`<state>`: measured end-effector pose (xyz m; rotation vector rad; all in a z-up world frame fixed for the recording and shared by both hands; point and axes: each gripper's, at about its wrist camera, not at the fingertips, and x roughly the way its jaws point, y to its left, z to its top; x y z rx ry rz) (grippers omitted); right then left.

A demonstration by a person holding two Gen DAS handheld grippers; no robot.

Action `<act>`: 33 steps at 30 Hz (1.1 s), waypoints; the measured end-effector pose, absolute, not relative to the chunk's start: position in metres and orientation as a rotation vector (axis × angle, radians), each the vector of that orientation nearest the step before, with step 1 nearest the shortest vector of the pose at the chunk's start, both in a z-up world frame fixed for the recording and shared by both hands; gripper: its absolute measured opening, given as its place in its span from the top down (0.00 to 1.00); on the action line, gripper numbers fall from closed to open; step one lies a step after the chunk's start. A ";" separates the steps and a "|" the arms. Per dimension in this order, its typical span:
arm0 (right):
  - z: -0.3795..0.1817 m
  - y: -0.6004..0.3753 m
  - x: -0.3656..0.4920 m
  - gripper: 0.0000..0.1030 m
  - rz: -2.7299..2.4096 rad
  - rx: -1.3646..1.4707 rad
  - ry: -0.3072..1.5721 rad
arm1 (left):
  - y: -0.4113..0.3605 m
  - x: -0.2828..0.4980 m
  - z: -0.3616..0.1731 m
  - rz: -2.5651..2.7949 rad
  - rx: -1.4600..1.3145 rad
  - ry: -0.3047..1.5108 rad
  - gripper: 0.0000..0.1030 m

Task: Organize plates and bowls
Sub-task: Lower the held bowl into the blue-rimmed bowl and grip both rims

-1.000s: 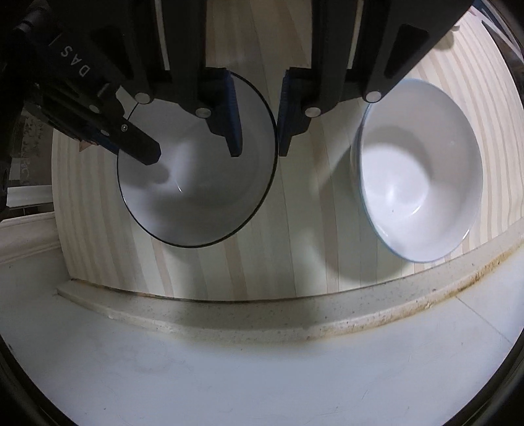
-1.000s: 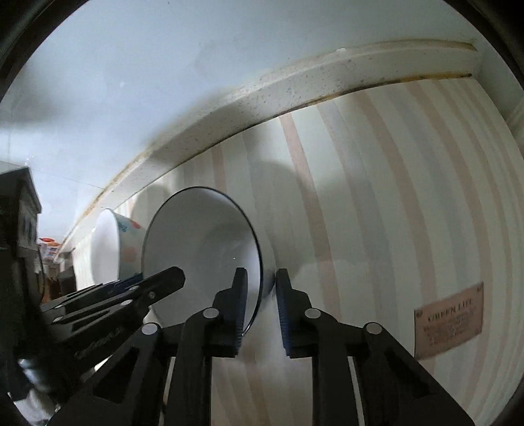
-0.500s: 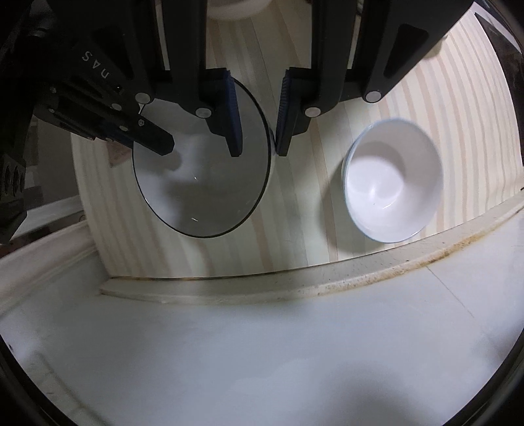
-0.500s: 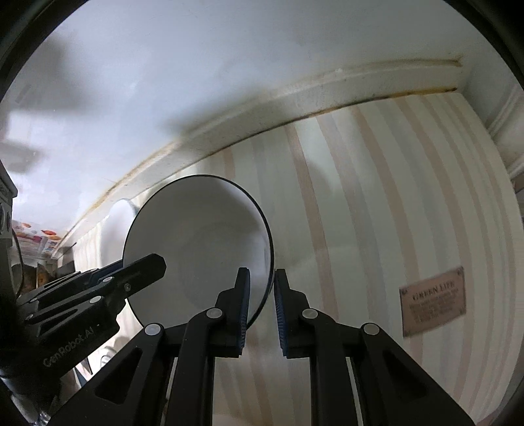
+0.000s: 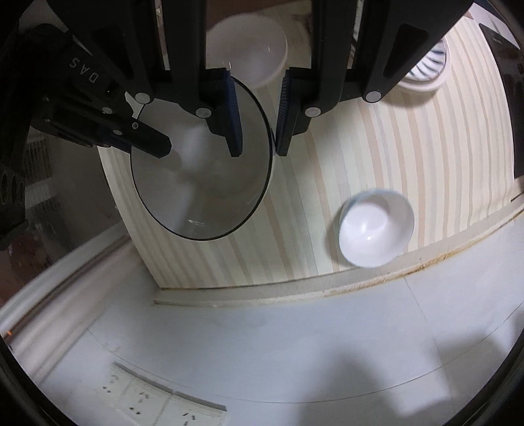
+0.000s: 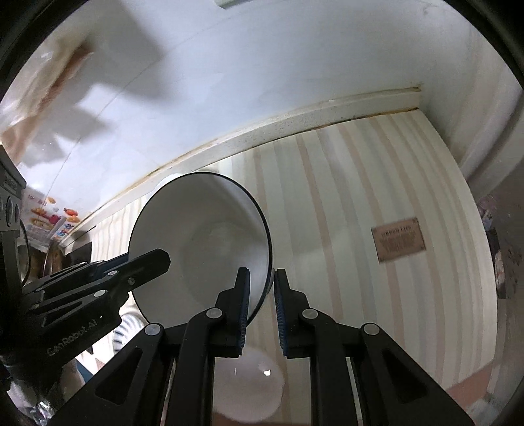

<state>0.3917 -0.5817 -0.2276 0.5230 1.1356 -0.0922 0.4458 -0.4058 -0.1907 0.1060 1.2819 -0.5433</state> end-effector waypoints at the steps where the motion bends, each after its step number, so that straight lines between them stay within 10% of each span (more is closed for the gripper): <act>1: -0.225 -0.578 0.384 0.84 -0.092 0.525 1.135 | -0.402 0.440 -0.190 -0.548 0.107 1.283 0.82; 33: -0.313 -0.521 0.297 0.84 -0.080 0.562 1.356 | -0.379 0.365 -0.282 -0.546 0.314 1.473 0.82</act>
